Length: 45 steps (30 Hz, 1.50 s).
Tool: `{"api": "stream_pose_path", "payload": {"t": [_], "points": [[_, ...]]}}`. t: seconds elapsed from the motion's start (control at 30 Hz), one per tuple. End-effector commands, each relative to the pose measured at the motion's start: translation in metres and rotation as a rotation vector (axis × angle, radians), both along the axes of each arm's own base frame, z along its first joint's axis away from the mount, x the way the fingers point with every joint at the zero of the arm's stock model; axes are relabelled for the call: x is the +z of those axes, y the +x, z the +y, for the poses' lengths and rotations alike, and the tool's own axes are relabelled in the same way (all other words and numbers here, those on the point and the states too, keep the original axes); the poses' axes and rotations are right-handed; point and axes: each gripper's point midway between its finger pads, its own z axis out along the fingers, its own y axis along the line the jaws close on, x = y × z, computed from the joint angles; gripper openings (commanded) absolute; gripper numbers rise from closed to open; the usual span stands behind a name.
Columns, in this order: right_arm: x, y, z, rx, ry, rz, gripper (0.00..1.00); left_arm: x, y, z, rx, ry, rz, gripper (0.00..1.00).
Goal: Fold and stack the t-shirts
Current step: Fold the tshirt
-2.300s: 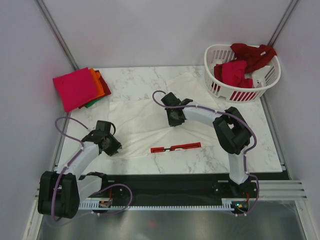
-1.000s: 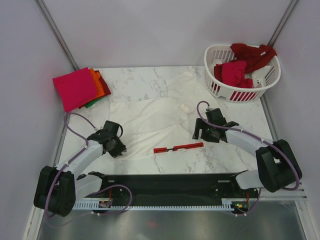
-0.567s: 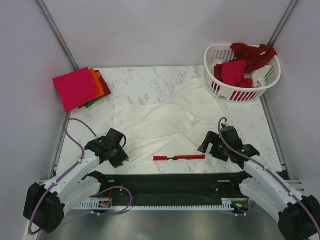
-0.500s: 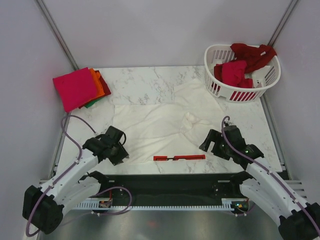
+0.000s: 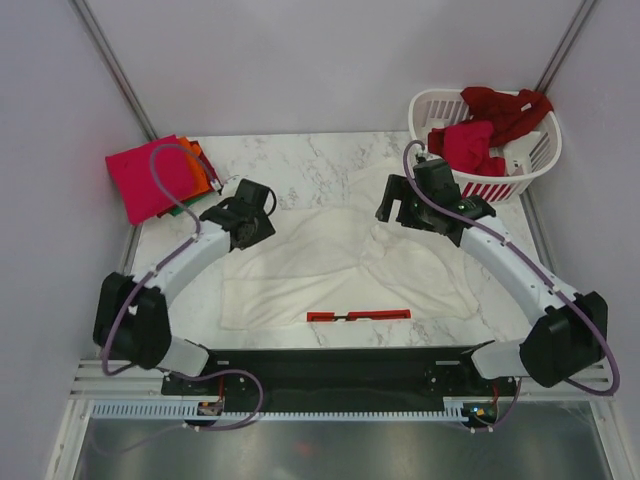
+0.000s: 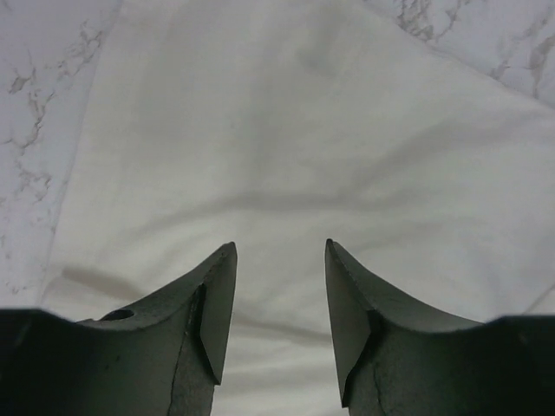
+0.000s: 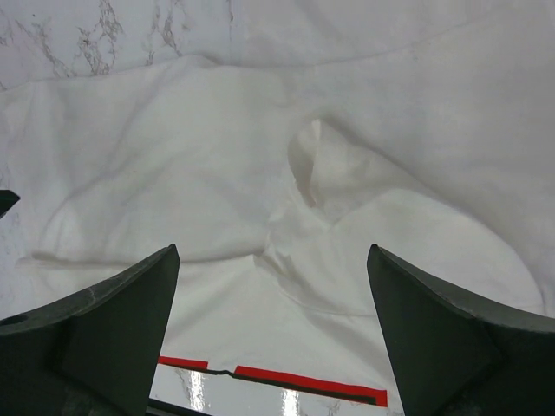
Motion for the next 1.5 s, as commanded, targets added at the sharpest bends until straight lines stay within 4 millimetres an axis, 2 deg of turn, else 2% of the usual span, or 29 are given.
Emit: {"api": "stream_pose_path", "payload": {"t": [0.0, 0.03, 0.07, 0.1, 0.17, 0.23, 0.27, 0.37, 0.4, 0.43, 0.47, 0.53, 0.8, 1.03, 1.13, 1.23, 1.27, 1.33, 1.37, 1.47], "points": [[0.023, 0.025, 0.011, 0.049, -0.027, -0.068, 0.98, -0.003, 0.053, 0.003, -0.027, -0.010, -0.071, 0.52], [0.024, 0.026, 0.013, 0.055, -0.026, -0.065, 0.98, -0.010, 0.057, 0.007, -0.026, -0.009, -0.049, 0.51], [0.025, 0.026, 0.014, 0.058, -0.026, -0.068, 0.98, -0.007, 0.069, 0.009, -0.023, -0.017, -0.079, 0.50], [0.025, 0.026, 0.014, 0.060, -0.027, -0.067, 0.98, -0.012, 0.078, 0.022, -0.019, 0.022, -0.073, 0.50], [0.027, 0.022, 0.013, 0.068, -0.032, -0.069, 0.98, 0.002, 0.095, 0.034, -0.012, 0.066, -0.112, 0.51], [0.024, 0.017, 0.009, 0.062, -0.040, -0.065, 0.98, 0.000, 0.109, 0.053, -0.014, 0.108, -0.105, 0.52], [0.022, 0.015, 0.009, 0.064, -0.041, -0.061, 0.98, -0.004, 0.113, 0.067, 0.005, 0.112, -0.092, 0.52], [0.014, 0.008, 0.009, 0.074, -0.037, -0.041, 0.98, -0.025, 0.121, 0.075, -0.029, 0.070, -0.050, 0.56], [0.009, 0.006, 0.008, 0.079, -0.040, -0.029, 0.98, -0.030, 0.122, 0.085, -0.007, 0.071, -0.039, 0.56], [0.007, 0.004, 0.009, 0.083, -0.040, -0.023, 0.98, -0.032, 0.130, 0.078, -0.067, 0.043, -0.053, 0.60], [0.005, 0.004, 0.008, 0.086, -0.046, -0.022, 0.98, -0.041, 0.132, 0.081, -0.078, 0.034, -0.033, 0.62], [-0.001, 0.001, 0.005, 0.091, -0.059, -0.007, 0.98, -0.045, 0.136, 0.084, -0.085, 0.035, -0.026, 0.67], [-0.013, -0.008, -0.005, 0.095, -0.114, 0.009, 0.98, -0.069, 0.146, 0.091, -0.078, 0.014, 0.012, 0.68], [-0.022, -0.012, -0.010, 0.101, -0.142, 0.025, 0.98, -0.072, 0.157, 0.098, -0.067, 0.039, 0.007, 0.67], [-0.024, -0.013, -0.012, 0.098, -0.151, 0.030, 0.98, -0.074, 0.160, 0.099, -0.069, 0.036, 0.010, 0.63], [-0.027, -0.013, -0.014, 0.098, -0.158, 0.035, 0.98, -0.075, 0.160, 0.100, -0.068, 0.025, 0.016, 0.48], [-0.029, -0.014, -0.015, 0.096, -0.162, 0.038, 0.98, -0.076, 0.160, 0.101, -0.067, 0.020, 0.017, 0.31], [-0.031, -0.014, -0.014, 0.097, -0.164, 0.045, 0.98, -0.076, 0.160, 0.100, -0.071, 0.016, 0.018, 0.16], [-0.033, -0.015, -0.015, 0.095, -0.166, 0.050, 0.98, -0.076, 0.159, 0.100, -0.072, 0.015, 0.021, 0.05], [-0.035, -0.015, -0.016, 0.094, -0.172, 0.054, 0.98, -0.073, 0.152, 0.101, -0.061, 0.012, 0.034, 0.02]]}}
